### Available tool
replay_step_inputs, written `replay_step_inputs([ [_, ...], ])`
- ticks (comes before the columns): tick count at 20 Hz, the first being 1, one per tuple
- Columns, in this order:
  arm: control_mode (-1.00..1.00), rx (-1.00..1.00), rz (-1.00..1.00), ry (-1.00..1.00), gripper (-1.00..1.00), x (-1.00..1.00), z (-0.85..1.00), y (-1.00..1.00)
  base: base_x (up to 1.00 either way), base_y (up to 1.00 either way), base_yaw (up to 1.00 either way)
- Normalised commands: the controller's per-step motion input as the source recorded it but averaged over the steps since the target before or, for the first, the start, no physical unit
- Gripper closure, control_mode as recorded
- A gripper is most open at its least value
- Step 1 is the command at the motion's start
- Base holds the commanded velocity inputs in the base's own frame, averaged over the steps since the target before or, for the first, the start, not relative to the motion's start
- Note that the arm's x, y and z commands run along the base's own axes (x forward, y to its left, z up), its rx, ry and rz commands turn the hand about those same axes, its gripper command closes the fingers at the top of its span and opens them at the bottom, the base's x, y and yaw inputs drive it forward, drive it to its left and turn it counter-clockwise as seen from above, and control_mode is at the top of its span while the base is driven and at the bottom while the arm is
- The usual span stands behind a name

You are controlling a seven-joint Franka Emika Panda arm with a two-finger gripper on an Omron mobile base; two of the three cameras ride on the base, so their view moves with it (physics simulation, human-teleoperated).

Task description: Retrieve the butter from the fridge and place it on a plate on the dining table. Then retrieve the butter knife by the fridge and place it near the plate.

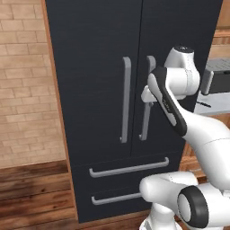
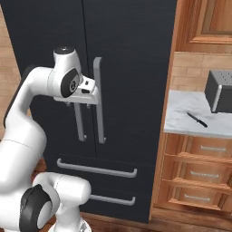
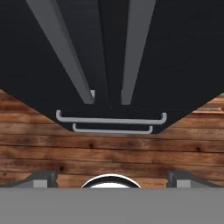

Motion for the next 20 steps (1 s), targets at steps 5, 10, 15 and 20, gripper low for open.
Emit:
replay_step_inputs([
  [5, -1.0, 0.0, 0.0, 0.0, -1.0, 0.05, -0.03, 0.0, -0.01, 0.0, 0.0],
  [10, -1.0, 0.0, 0.01, -0.13, -1.0, 0.59, -0.22, -0.16, 0.0, 0.0, 0.0],
  [15, -1.0, 0.02, 0.0, -0.08, -1.0, 0.56, -0.08, -0.23, 0.0, 0.0, 0.0],
  [20, -1.0, 0.0, -0.06, -0.14, -1.0, 0.63, -0.26, -0.06, 0.0, 0.0, 0.0],
])
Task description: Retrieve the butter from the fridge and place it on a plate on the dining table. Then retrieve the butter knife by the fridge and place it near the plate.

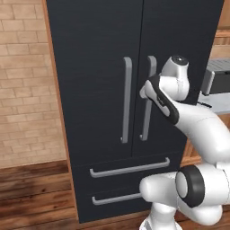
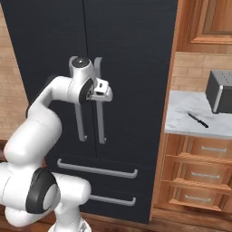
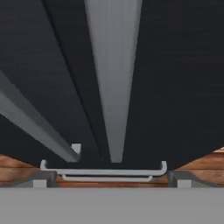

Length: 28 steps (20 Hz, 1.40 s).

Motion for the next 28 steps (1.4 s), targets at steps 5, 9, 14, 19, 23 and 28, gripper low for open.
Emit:
replay_step_inputs([
  [5, -1.0, 0.0, -0.09, -0.02, -1.0, 0.67, -0.16, 0.0, 0.0, 0.0, 0.0],
  [9, -1.0, 0.0, -0.01, 0.0, -1.0, 0.66, -0.14, 0.0, 0.0, 0.0, 0.0],
  [14, -1.0, 0.0, 0.0, -0.06, -1.0, 0.53, -0.24, -0.03, 0.0, 0.0, 0.0],
  [19, -1.0, 0.0, 0.0, -0.11, -1.0, 0.34, -0.2, 0.0, 0.0, 0.0, 0.0],
  [23, -1.0, 0.0, 0.0, -0.13, -1.0, 0.18, -0.31, -0.06, 0.0, 0.0, 0.0],
  [28, -1.0, 0.0, 0.0, -0.22, -1.0, 0.15, -0.33, 0.0, 0.0, 0.0, 0.0],
])
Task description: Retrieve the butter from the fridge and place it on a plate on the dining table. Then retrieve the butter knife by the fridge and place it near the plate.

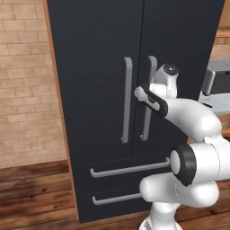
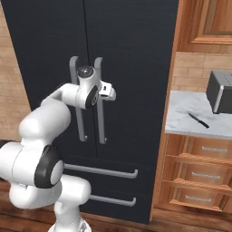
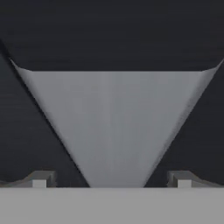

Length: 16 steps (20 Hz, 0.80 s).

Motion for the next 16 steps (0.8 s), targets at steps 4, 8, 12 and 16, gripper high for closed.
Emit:
replay_step_inputs([
  [4, -1.0, 0.0, 0.0, -0.19, -1.0, 0.27, -0.07, -0.06, 0.0, 0.0, 0.0],
  [8, -1.0, 0.0, 0.0, -0.13, -1.0, 0.26, -0.07, -0.05, 0.0, 0.0, 0.0],
  [12, -1.0, 0.0, 0.0, -0.05, 1.0, 0.21, 0.0, -0.04, 0.0, 0.0, 0.0],
  [16, -1.0, 0.0, 0.0, -0.03, 1.0, 0.04, 0.0, -0.01, 0.0, 0.0, 0.0],
])
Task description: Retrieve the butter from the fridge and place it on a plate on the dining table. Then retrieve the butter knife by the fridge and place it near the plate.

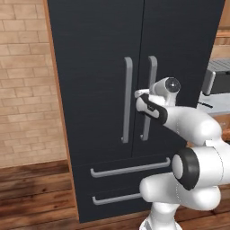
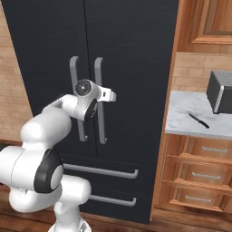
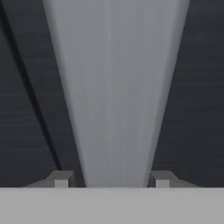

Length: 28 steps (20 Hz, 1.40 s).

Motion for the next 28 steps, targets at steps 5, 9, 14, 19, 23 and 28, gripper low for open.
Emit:
replay_step_inputs([
  [5, -1.0, 0.0, 0.0, 0.0, 1.0, -0.07, 0.05, -0.01, 0.0, 0.0, 0.0],
  [9, -1.0, 0.0, 0.0, 0.0, 1.0, -0.75, 0.2, -0.22, 0.0, 0.0, 0.0],
  [14, -1.0, 0.05, 0.02, 0.01, 1.0, -1.0, 0.02, -0.63, 0.0, 0.0, 0.0],
  [19, -1.0, 0.01, 0.02, 0.14, 1.0, -1.0, 0.03, -0.74, 0.0, 0.0, 0.0],
  [23, -1.0, 0.04, 0.04, 0.1, 1.0, -1.0, 0.01, -0.91, 0.0, 0.0, 0.0],
  [28, -1.0, 0.14, 0.09, 0.14, 1.0, -1.0, -0.07, -1.0, 0.0, 0.0, 0.0],
])
